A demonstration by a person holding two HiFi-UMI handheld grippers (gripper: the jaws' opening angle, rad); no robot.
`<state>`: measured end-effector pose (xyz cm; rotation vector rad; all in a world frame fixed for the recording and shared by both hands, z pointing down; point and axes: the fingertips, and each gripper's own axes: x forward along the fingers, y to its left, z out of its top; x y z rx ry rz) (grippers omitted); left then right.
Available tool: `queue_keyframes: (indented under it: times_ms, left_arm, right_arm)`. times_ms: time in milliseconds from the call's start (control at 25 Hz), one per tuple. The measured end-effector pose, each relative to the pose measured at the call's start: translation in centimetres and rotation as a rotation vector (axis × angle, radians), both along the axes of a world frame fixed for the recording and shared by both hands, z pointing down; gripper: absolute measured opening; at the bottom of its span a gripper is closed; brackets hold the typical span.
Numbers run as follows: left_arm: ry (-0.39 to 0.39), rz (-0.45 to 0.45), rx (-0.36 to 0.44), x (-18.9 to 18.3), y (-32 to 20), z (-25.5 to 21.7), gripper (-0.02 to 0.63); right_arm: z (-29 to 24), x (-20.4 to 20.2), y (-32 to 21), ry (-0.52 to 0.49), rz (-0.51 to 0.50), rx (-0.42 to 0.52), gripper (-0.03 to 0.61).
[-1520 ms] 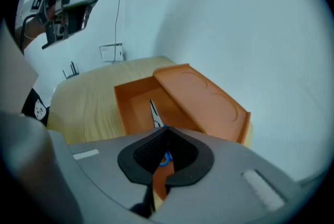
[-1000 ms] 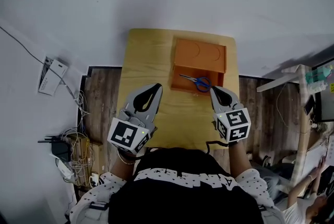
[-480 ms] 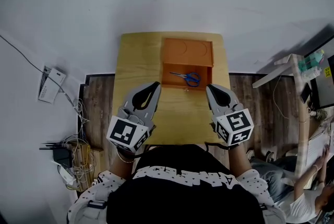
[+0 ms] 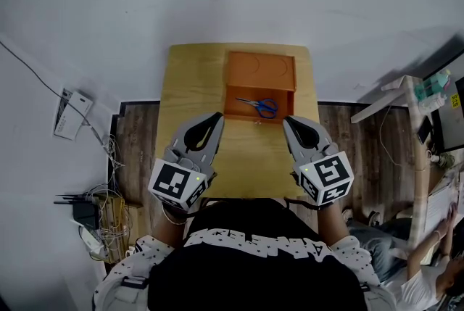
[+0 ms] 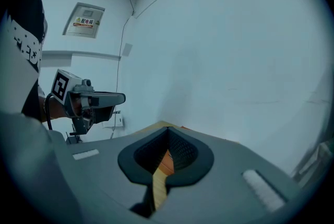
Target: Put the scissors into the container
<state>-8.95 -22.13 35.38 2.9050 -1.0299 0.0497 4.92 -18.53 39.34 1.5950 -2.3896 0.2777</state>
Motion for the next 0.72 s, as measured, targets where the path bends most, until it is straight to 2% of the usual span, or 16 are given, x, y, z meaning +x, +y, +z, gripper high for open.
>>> queue_keyframes:
  times_ms: [720]
  left_arm:
    - [-0.002, -0.019, -0.006, 0.32, -0.33, 0.15, 0.002]
  right_arm:
    - [0.35, 0.47, -0.38, 0.005, -0.026, -0.009, 0.014]
